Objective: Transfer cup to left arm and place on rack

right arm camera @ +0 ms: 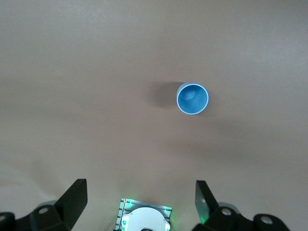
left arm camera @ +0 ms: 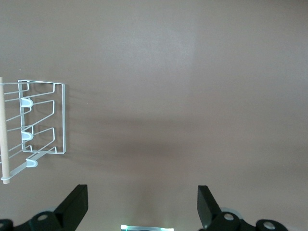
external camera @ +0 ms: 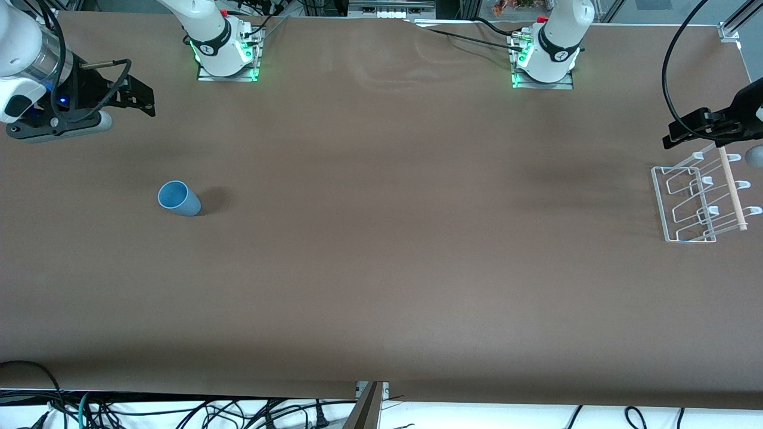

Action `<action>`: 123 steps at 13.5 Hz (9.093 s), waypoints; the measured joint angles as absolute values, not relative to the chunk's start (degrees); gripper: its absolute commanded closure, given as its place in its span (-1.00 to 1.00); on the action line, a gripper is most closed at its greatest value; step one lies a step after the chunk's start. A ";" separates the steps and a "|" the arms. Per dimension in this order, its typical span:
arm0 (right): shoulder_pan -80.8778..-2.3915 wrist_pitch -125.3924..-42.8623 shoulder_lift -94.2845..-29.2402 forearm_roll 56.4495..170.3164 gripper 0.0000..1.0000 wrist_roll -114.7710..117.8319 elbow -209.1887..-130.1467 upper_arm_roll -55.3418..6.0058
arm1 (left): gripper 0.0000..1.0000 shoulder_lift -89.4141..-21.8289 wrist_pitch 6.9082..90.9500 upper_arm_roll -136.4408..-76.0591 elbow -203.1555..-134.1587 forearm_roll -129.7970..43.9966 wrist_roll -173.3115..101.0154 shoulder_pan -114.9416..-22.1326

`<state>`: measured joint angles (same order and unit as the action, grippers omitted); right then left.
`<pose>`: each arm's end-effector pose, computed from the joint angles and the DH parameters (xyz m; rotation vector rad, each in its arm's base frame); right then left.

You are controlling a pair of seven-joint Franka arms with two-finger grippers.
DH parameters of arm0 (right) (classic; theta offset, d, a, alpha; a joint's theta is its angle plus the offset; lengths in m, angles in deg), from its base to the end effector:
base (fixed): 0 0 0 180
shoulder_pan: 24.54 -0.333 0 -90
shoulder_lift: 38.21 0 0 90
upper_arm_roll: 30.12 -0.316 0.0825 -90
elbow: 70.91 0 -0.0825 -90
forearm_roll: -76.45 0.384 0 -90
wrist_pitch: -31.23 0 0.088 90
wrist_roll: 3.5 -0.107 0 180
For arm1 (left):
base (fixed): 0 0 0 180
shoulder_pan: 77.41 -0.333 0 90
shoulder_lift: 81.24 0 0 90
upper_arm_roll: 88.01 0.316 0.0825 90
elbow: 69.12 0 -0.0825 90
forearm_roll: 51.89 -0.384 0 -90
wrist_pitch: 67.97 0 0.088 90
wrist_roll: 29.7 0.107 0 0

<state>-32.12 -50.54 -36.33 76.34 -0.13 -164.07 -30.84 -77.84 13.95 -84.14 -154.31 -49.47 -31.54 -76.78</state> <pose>0.5214 0.0760 0.6054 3.1052 0.3171 -0.2592 0.5573 0.0253 0.6191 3.0941 0.1320 -0.1795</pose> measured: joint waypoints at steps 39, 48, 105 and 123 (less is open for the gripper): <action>-31.93 -98.27 -45.34 76.21 -0.97 8.80 -196.97 -25.62 | -1.00 -77.08 13.95 -84.03 -154.30 -49.47 -31.54 -76.87; -31.90 -106.93 -51.17 76.20 -0.84 9.55 -200.75 -24.99 | -1.00 -76.54 13.33 -84.25 -154.35 -48.82 -31.54 -76.79; -71.26 -98.35 -65.43 145.54 1.00 -96.29 -155.39 -30.73 | -1.00 -79.26 23.43 -111.33 -173.32 -20.14 44.04 -80.68; -71.29 -98.30 -65.50 145.54 1.00 -96.28 -155.39 -30.74 | -1.00 -83.99 30.50 -113.92 -183.54 -19.40 41.27 -81.17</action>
<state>-71.29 -98.30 -65.50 145.54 -96.28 -155.39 -30.74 -83.99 30.50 -113.92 -183.54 -19.40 41.27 -81.17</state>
